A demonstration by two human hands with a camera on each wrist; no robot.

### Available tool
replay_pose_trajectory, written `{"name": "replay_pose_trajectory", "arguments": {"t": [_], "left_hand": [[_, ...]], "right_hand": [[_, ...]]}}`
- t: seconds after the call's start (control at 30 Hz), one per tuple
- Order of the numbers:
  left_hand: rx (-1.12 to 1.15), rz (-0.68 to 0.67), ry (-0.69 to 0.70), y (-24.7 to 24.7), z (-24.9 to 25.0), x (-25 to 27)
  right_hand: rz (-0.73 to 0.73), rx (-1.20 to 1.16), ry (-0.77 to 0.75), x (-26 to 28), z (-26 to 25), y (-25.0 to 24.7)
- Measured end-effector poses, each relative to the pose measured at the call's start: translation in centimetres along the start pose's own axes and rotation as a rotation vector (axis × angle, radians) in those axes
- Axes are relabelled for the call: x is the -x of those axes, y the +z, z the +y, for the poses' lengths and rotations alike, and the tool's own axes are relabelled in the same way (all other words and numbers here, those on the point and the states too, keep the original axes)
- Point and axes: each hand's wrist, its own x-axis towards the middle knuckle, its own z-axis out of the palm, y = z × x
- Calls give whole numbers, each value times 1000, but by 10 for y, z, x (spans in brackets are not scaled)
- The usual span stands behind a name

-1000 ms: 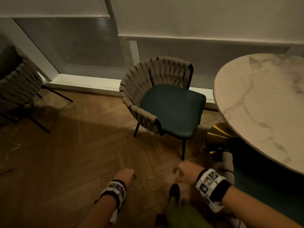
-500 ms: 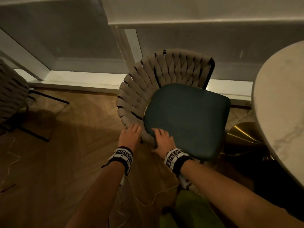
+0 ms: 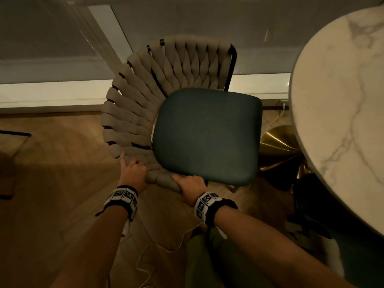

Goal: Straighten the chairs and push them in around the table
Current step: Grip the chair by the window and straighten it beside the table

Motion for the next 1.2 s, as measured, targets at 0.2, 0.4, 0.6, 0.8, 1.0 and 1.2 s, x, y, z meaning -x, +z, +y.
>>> {"name": "replay_pose_trajectory", "arguments": {"t": [0.2, 0.4, 0.6, 0.8, 1.0, 1.2], "left_hand": [[98, 14, -14, -14, 28, -3], [143, -21, -53, -15, 50, 10], [208, -27, -67, -20, 73, 23], [239, -35, -71, -17, 82, 29], [217, -30, -52, -27, 84, 25], [223, 12, -54, -39, 88, 10]], "right_hand": [[43, 60, 37, 14, 27, -19], [19, 76, 26, 30, 41, -21], [-19, 69, 45, 48, 54, -23], [-8, 54, 108, 57, 60, -12], [-30, 61, 93, 54, 68, -23], [-28, 141, 76, 44, 80, -43]]}}
